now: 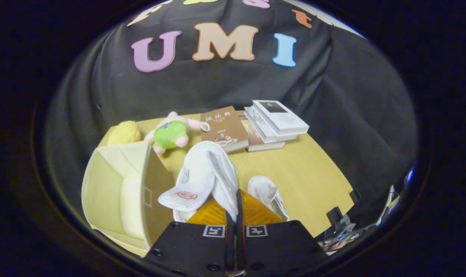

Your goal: Open the storage box then place both shoes into the box .Put the left shoe in first, then the right shoe, with the right side of both shoes facing outward in a uniform manner.

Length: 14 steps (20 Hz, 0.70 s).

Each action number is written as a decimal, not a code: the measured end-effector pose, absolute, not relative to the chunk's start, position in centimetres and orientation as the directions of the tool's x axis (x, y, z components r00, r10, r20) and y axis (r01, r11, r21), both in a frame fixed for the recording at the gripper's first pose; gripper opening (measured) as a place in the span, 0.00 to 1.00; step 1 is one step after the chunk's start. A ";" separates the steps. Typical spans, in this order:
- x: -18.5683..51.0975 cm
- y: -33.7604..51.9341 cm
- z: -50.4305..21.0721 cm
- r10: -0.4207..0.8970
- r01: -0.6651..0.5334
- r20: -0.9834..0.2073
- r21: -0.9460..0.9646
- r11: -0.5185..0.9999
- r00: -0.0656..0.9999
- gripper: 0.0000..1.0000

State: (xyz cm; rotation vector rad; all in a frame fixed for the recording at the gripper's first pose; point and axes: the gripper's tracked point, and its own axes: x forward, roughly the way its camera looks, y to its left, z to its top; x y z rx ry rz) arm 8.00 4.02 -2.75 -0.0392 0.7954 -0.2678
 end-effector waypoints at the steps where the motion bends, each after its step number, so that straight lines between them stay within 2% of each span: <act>1: 8.6 5.4 -1.2 -0.234 0.206 -0.680 -0.123 0.971 0.695 0.06; 4: 10.1 10.4 1.3 -0.140 0.139 -0.642 -0.053 0.989 0.754 0.06; 8: 12.3 18.6 1.1 0.039 0.046 -0.591 0.128 0.991 0.806 0.06; 14: 12.1 24.4 -5.6 0.060 0.076 -0.696 0.163 0.984 0.715 0.06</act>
